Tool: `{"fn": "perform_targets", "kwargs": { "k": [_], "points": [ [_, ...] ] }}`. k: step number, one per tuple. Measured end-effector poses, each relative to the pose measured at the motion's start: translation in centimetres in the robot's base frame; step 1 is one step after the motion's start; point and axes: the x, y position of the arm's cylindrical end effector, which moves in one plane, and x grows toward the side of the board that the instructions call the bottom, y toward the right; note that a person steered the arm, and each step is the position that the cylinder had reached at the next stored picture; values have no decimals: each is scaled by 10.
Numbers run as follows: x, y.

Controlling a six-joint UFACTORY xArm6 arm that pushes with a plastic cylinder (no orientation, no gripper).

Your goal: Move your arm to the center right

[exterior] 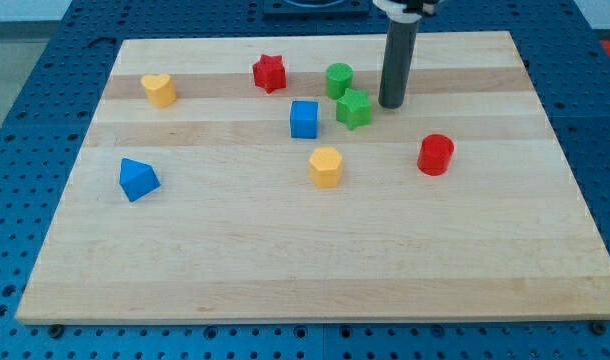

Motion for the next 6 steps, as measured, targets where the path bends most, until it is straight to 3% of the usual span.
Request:
{"fn": "perform_targets", "kwargs": {
  "k": [3,4,6],
  "points": [
    [20,-41],
    [20,-29],
    [29,130]
  ]
}}
